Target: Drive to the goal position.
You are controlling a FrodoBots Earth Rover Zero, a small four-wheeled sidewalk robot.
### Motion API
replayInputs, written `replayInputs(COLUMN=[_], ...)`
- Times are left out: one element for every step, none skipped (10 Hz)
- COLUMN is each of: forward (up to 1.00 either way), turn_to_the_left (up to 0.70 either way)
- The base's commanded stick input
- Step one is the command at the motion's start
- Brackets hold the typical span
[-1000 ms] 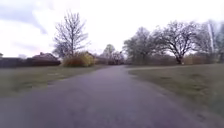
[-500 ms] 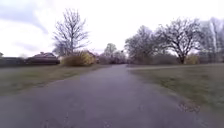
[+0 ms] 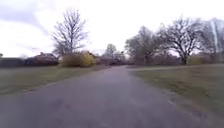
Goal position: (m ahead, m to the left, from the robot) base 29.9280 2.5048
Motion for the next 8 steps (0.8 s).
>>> replayInputs(forward=[1.0,1.0,1.0,1.0,1.0,1.0,1.0,1.0], turn_to_the_left=[0.0,0.0,0.0,0.0,-0.38,-0.4,-0.4,-0.05])
